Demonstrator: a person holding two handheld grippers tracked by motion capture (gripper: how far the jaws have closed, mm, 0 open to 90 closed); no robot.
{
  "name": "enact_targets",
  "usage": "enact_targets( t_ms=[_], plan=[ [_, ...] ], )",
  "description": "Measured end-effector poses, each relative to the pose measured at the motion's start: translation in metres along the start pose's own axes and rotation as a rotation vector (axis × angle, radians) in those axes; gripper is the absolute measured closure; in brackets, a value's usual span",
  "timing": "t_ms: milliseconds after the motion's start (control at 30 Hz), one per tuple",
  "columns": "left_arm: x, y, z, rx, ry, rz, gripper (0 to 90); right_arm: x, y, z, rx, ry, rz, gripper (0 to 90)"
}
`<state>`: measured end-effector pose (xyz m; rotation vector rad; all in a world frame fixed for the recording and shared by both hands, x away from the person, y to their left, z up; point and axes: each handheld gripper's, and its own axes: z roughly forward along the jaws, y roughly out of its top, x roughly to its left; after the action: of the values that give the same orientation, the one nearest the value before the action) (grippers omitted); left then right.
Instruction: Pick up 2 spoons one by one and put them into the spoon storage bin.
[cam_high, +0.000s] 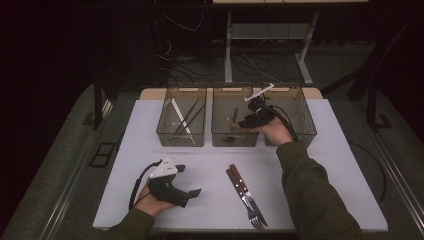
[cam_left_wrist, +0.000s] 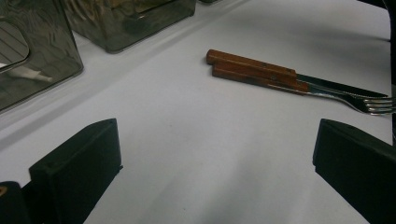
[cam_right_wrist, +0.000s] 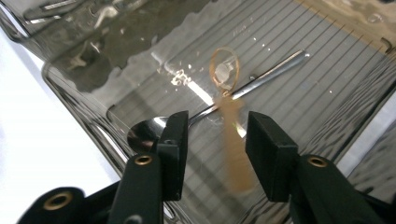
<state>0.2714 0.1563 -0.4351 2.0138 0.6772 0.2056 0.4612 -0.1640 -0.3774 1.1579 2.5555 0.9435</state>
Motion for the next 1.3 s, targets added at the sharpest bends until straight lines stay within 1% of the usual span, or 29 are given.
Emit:
enact_targets(
  t_ms=[133,200,267,333,500,567,633,733,833,1067,1133,1233,1300],
  plan=[
    [0.0,0.0,0.0,-0.001,0.001,-0.003,0.0,-0.001,-0.001,-0.008,-0.039,0.033,0.013,52.4],
    [-0.001,0.0,0.0,-0.006,0.0,-0.008,0.0,0.0,-0.002,-0.013,-0.057,0.039,0.017,48.7],
    [0.0,0.0,0.0,-0.002,0.002,-0.004,0.0,0.001,-0.004,-0.019,-0.071,0.044,0.019,46.1],
    [0.0,0.0,0.0,0.0,0.002,-0.003,0.0,0.002,-0.006,-0.025,-0.086,0.065,0.024,44.4],
    [-0.001,0.0,0.0,0.001,0.003,-0.007,0.0,0.009,-0.018,-0.042,-0.139,0.084,0.004,43.9],
    [-0.001,0.0,0.0,0.002,0.004,-0.007,0.0,0.012,-0.022,-0.047,-0.146,0.086,-0.007,44.2],
    [-0.001,0.0,0.001,0.001,0.005,-0.009,0.0,0.015,-0.029,-0.051,-0.154,0.083,-0.037,45.1],
    [-0.001,0.0,0.001,0.002,0.003,-0.007,0.0,0.017,-0.037,-0.055,-0.151,0.084,-0.051,47.5],
    [-0.001,0.0,0.001,0.005,0.003,-0.005,0.0,0.02,-0.045,-0.057,-0.152,0.09,-0.048,51.5],
    [-0.001,-0.001,0.001,0.004,0.002,-0.004,0.0,0.024,-0.066,-0.06,-0.148,0.11,-0.049,65.8],
    [-0.001,-0.001,0.002,0.005,0.002,-0.004,0.0,0.027,-0.072,-0.06,-0.145,0.11,-0.048,69.5],
    [-0.001,-0.001,0.002,0.006,0.001,-0.003,0.0,0.03,-0.081,-0.061,-0.142,0.117,-0.073,75.2],
    [-0.001,-0.001,0.002,0.008,0.002,-0.002,0.0,0.032,-0.087,-0.061,-0.14,0.137,-0.078,79.6]
  ],
)
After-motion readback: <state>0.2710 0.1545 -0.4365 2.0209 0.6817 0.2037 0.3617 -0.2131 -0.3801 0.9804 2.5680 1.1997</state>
